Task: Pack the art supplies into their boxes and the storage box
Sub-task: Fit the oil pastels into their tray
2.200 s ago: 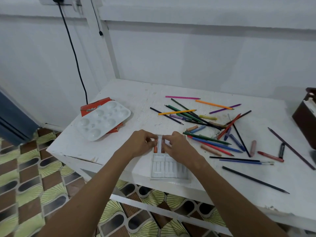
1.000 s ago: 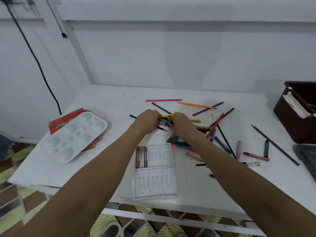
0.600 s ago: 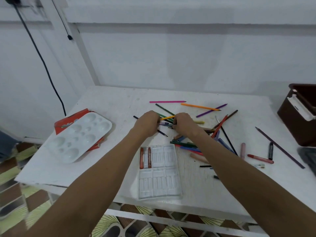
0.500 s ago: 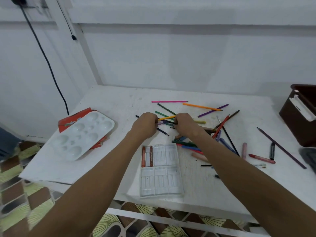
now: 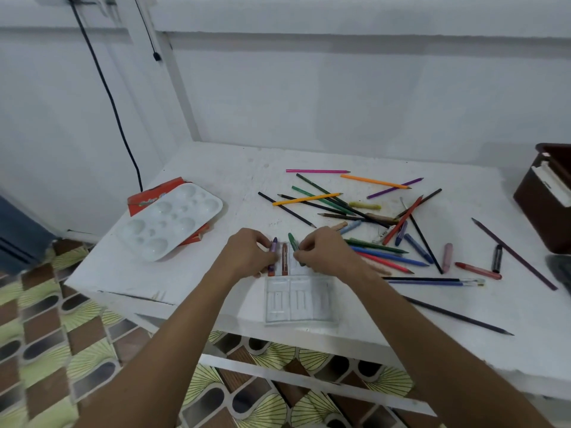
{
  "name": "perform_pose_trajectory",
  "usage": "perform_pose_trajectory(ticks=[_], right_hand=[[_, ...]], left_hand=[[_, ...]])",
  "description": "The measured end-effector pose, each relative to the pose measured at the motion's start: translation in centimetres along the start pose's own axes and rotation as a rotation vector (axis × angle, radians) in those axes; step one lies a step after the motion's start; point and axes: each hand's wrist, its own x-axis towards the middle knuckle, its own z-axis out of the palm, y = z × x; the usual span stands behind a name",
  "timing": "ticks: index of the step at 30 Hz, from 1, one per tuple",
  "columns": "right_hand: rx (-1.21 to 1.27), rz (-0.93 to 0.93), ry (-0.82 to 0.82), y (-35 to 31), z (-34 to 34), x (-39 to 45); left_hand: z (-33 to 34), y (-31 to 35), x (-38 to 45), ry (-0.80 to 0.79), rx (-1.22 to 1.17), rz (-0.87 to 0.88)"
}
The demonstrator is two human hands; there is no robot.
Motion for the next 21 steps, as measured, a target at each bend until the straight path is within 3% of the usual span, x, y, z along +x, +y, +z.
perform_pose_trajectory(ticks=[9, 16, 21], right_hand=[[0.026, 0.140, 0.094, -0.4, 3.0, -0.4], [-0.064, 0.045, 0.148, 0.0, 3.2, -1.1], [-0.025, -0.068, 0.020, 0.1, 2.6, -1.6]], left_hand=[[0.6, 0.1, -0.5, 0.021, 0.039, 0.029], [0.9, -0.5, -0.5, 0.059, 0.131, 0.090], [0.9, -1.0, -0.8, 0.067, 0.151, 0.160]])
